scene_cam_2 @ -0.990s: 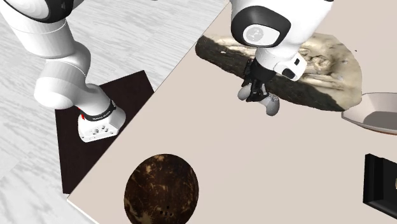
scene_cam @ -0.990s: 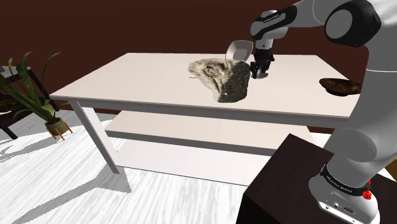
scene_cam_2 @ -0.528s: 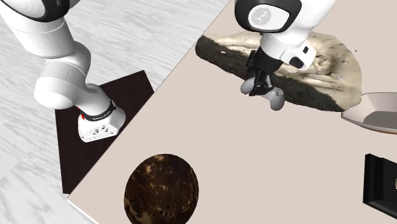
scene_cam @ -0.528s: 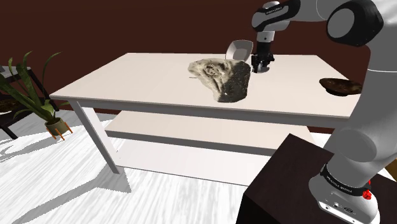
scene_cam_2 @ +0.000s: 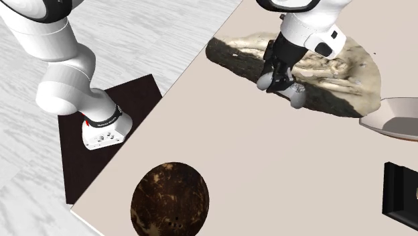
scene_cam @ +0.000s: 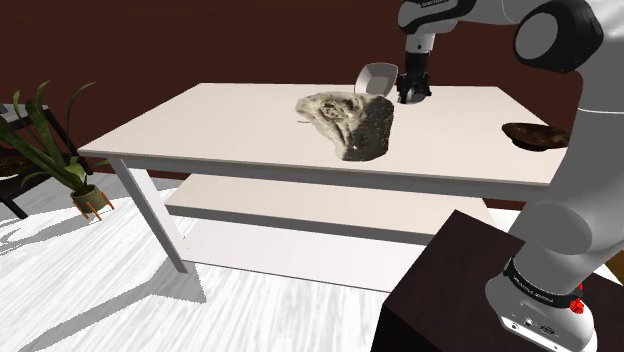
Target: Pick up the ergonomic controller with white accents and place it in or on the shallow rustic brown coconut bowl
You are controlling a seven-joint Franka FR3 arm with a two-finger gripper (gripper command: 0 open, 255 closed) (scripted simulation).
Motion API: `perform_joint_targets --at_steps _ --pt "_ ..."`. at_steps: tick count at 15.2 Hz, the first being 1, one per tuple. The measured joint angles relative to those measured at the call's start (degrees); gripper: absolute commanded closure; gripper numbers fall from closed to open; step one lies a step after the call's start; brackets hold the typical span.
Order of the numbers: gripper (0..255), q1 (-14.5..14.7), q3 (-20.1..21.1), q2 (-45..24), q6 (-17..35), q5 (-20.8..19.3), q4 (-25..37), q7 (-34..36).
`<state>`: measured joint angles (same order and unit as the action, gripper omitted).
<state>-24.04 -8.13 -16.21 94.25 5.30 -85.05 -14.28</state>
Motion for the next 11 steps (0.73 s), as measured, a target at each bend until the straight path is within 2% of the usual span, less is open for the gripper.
perform_joint_targets --at_steps 3,11 --pt "255 -0.2 -0.2 1.1 -1.6 -0.2 0.5 -0.2" --pt "255 -3.6 -3.2 12.4 1.3 -2.4 -14.0 -6.7"
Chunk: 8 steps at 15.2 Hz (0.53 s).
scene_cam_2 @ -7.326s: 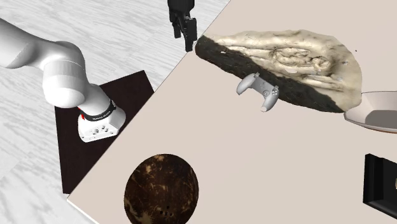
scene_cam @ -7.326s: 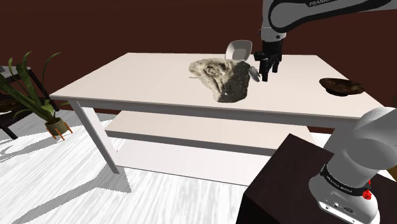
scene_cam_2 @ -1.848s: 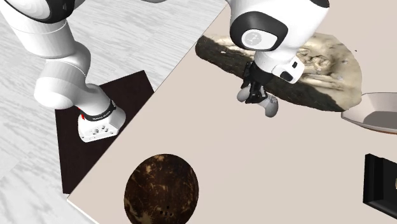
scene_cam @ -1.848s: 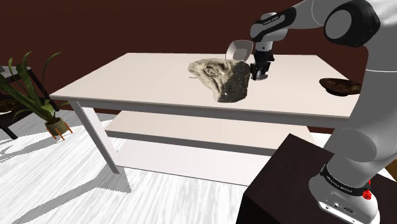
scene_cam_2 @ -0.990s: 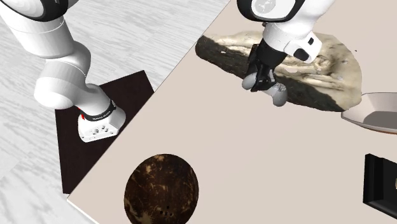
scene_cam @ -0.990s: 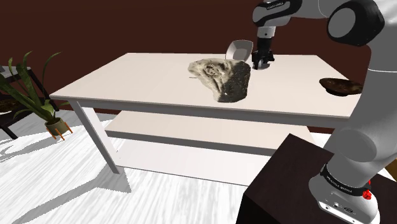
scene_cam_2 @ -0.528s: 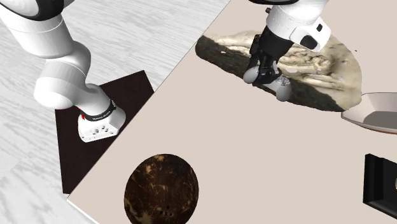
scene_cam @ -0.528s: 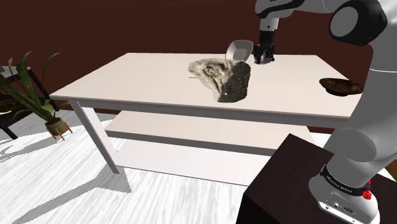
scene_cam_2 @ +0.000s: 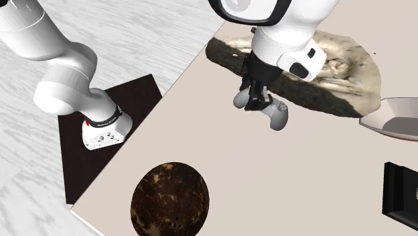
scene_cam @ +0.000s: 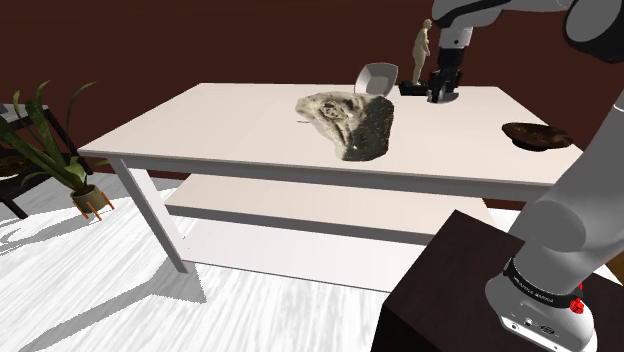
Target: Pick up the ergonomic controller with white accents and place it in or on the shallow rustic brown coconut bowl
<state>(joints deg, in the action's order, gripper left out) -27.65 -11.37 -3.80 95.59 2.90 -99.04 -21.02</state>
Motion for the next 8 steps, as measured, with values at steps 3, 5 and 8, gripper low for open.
perform_joint_targets --at_steps 3,5,8 --pt "255 -1.4 -1.4 4.6 1.2 -1.3 -5.7 -2.6" --pt "255 -2.4 -2.4 6.4 1.4 -2.0 -7.8 -4.4" --pt "255 -4.2 -4.3 10.1 1.8 -3.5 -11.9 -7.7"
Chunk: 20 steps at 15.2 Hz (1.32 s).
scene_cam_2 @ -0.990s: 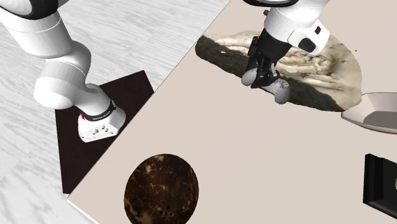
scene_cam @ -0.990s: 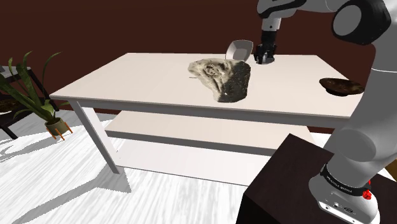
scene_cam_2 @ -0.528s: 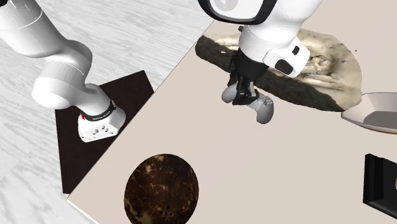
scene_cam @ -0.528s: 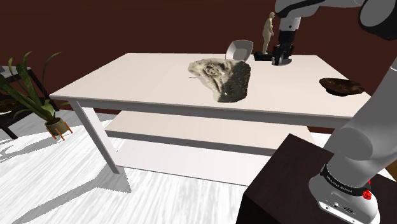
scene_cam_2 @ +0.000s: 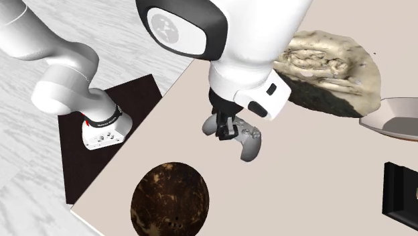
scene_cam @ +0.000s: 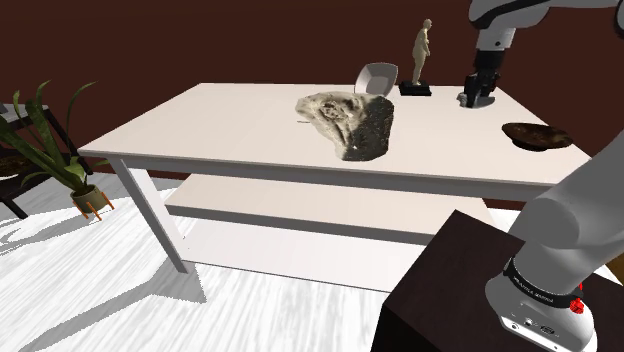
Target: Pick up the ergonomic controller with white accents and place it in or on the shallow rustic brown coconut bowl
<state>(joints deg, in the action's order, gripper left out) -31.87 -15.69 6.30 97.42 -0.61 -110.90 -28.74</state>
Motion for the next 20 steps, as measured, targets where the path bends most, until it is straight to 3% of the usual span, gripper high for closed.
perform_joint_targets --at_steps 15,20 --pt "255 -8.8 -10.6 10.6 -0.4 -8.1 -8.9 -16.6" --pt "255 -9.3 -11.6 10.4 2.9 -8.5 -12.0 -17.5"
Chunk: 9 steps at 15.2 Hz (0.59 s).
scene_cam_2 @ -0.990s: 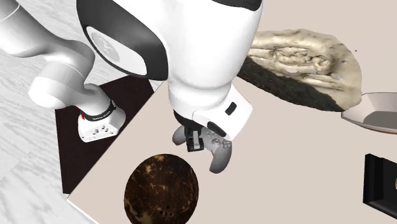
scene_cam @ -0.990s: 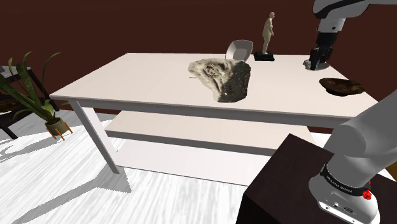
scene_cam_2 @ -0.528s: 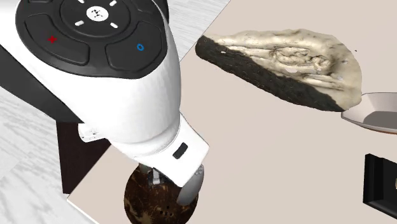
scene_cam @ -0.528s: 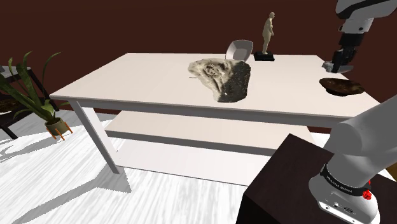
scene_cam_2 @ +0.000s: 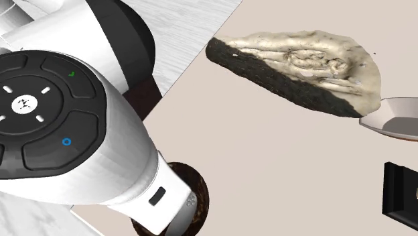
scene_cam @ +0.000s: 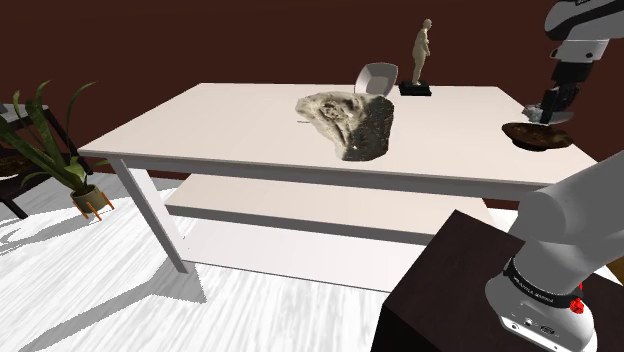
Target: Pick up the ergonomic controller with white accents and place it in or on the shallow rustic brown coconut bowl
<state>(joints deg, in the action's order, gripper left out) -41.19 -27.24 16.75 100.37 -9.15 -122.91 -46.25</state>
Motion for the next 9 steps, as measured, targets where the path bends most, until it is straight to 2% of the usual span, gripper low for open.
perform_joint_targets --at_steps 9 --pt "255 -0.2 -0.9 -1.4 6.8 0.0 -5.5 -0.2"
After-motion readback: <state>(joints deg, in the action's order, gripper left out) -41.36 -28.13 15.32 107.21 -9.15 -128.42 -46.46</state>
